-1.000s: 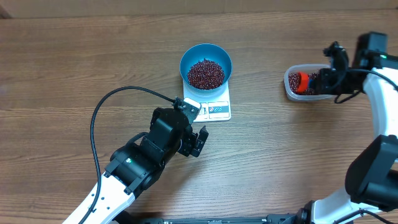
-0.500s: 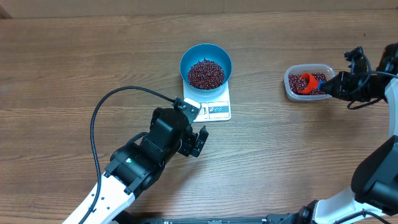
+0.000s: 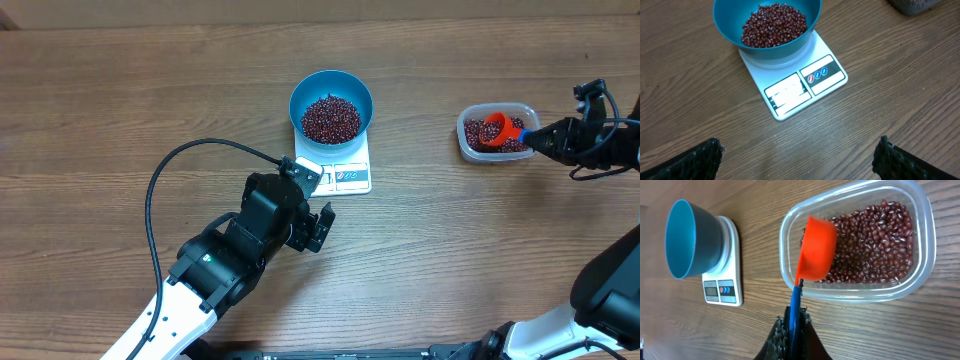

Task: Scoop item into bowl and weigh 150g on scale
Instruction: 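Drag the scoop through the beans to fill it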

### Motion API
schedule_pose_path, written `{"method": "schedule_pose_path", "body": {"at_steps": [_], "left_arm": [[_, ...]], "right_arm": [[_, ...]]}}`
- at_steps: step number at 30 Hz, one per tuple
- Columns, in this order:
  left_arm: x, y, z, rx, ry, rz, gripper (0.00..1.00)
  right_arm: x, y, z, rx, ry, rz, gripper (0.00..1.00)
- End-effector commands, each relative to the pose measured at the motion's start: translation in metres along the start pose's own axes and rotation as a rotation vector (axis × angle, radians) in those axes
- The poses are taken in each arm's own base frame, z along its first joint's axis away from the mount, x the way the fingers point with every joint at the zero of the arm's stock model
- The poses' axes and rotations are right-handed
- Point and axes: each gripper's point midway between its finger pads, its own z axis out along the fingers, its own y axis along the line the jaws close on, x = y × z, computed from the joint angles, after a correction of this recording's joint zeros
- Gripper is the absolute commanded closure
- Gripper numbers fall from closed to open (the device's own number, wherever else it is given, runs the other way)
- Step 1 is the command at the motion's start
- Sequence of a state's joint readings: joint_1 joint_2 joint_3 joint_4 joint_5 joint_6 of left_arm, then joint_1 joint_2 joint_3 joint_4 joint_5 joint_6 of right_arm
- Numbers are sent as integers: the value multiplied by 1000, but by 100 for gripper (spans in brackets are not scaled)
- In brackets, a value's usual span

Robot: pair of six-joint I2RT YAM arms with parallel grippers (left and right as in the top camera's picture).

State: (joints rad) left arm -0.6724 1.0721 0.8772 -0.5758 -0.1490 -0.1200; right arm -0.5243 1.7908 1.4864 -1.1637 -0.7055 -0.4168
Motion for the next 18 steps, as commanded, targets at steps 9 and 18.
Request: {"method": "schedule_pose_path", "body": {"at_steps": [9,18], "left_arm": [[1,-1,2,7,7,13,0],[1,-1,2,7,7,13,0]], "right_arm": [[-7,15,-3,-92,-38,-30,96],[-10,27,-5,-161,-61,-27,96]]}}
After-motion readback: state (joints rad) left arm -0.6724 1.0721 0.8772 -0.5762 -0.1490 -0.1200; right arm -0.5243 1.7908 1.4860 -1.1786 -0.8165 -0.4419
